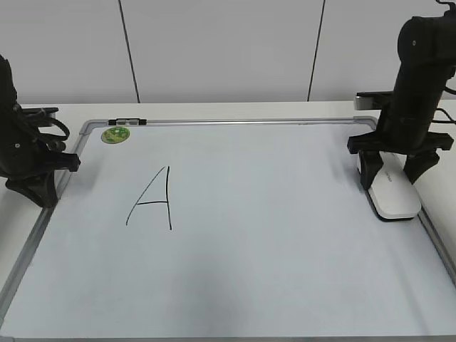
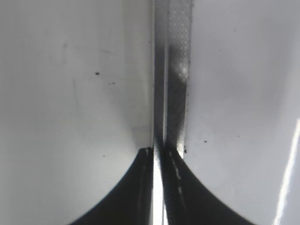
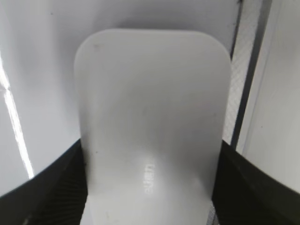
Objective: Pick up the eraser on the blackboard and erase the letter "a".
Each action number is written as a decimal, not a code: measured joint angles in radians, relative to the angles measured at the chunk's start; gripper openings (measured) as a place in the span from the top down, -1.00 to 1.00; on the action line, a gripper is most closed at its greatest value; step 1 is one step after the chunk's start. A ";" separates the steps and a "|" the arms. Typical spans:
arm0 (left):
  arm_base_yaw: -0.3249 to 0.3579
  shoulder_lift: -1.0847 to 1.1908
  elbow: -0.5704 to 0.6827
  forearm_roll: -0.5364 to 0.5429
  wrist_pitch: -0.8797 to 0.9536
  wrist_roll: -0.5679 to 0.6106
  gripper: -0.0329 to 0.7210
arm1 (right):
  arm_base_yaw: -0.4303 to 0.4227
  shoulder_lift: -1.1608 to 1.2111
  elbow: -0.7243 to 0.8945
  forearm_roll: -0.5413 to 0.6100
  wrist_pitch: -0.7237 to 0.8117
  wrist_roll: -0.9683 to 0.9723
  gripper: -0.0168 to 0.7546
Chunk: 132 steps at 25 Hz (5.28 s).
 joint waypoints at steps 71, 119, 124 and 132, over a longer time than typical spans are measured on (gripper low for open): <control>0.000 -0.011 -0.086 0.027 0.104 0.000 0.19 | -0.047 -0.128 -0.020 0.028 0.006 -0.008 -0.75; -0.066 -1.646 0.751 0.152 0.222 -0.052 -0.31 | -0.002 -1.582 0.954 0.131 -0.125 0.004 -0.44; -0.094 -1.822 0.802 0.160 0.220 -0.053 -0.31 | -0.002 -1.767 1.124 0.131 -0.122 0.004 -0.44; -0.101 -1.940 0.880 0.158 0.212 -0.038 -0.29 | -0.002 -1.910 1.214 0.135 -0.080 -0.029 -0.44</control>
